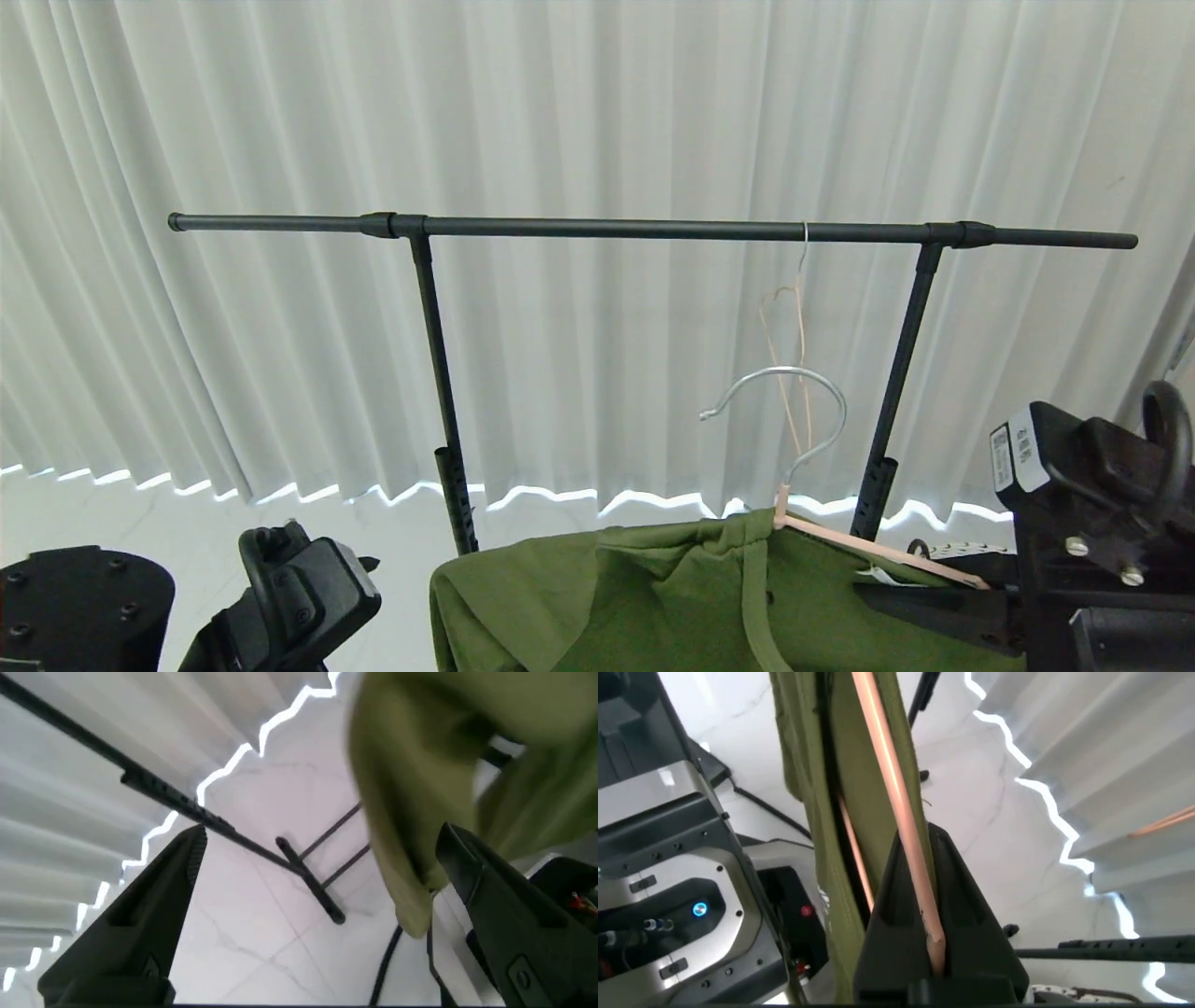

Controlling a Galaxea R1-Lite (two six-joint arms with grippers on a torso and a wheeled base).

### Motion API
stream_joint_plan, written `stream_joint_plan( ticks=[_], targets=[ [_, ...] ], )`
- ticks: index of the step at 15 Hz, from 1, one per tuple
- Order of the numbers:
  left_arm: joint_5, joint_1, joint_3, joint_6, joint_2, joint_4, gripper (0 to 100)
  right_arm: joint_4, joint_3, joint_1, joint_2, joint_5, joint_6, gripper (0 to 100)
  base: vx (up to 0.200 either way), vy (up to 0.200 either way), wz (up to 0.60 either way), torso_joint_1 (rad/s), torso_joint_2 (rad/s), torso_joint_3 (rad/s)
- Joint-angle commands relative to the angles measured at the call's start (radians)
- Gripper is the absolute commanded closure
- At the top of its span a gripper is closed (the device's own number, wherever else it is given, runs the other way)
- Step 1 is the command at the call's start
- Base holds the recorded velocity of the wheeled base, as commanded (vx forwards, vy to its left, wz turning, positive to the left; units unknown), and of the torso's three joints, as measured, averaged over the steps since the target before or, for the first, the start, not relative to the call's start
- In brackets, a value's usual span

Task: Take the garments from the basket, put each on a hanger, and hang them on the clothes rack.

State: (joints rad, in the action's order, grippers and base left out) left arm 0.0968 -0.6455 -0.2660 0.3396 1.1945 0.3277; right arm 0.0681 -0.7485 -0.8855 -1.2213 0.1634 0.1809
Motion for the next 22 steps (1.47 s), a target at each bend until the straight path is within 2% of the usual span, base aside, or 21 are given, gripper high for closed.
stream_joint_plan(
  ticks=[1, 4, 5, 11, 13, 16, 20, 21, 22],
  targets=[
    [-0.017, 0.04, 0.004, -0.001, 0.037, 0.001, 0, 0.001, 0.005, -0.003, 0.014, 0.002, 0.014, 100, 0.0, 0.0, 0.0, 0.0, 0.0, 0.0],
    [-0.054, 0.079, 0.008, -0.004, 0.047, 0.022, 0, -0.005, 0.006, -0.013, 0.016, 0.01, 0.023, 100, 0.0, 0.0, 0.0, 0.0, 0.0, 0.0],
    [-0.072, 0.079, 0.013, -0.004, 0.045, 0.03, 100, -0.005, 0.006, -0.013, 0.014, 0.01, 0.023, 100, 0.0, 0.0, 0.0, 0.0, 0.0, 0.0],
    [-0.074, 0.096, 0.013, -0.004, 0.042, 0.031, 100, -0.005, 0.006, -0.009, 0.025, 0.005, 0.02, 100, 0.0, 0.0, 0.0, 0.0, 0.0, 0.0],
    [-0.068, 0.165, 0.014, -0.001, 0.042, 0.031, 100, -0.004, 0.011, 0.002, 0.029, 0.001, 0.017, 100, 0.0, 0.0, 0.0, 0.0, 0.0, 0.0],
    [-0.065, 0.328, 0.022, 0.01, 0.037, 0.033, 100, -0.005, 0.015, 0.056, 0.034, 0.002, 0.019, 100, 0.0, 0.0, 0.0, 0.0, 0.0, 0.0],
    [-0.066, 0.326, 0.024, 0.027, 0.031, 0.034, 100, -0.027, 0.012, 0.062, 0.029, 0.001, 0.015, 100, 0.0, 0.0, 0.0, 0.0, 0.0, 0.0],
    [-0.066, 0.314, 0.024, 0.027, 0.024, 0.04, 0, -0.031, 0.012, 0.063, 0.028, 0.001, 0.015, 100, 0.0, 0.0, 0.0, 0.0, 0.0, 0.0],
    [-0.066, 0.3, 0.025, 0.027, 0.017, 0.042, 0, -0.033, 0.012, 0.063, 0.026, 0.001, 0.011, 100, 0.0, 0.0, 0.0, 0.0, 0.0, 0.0]
  ],
)
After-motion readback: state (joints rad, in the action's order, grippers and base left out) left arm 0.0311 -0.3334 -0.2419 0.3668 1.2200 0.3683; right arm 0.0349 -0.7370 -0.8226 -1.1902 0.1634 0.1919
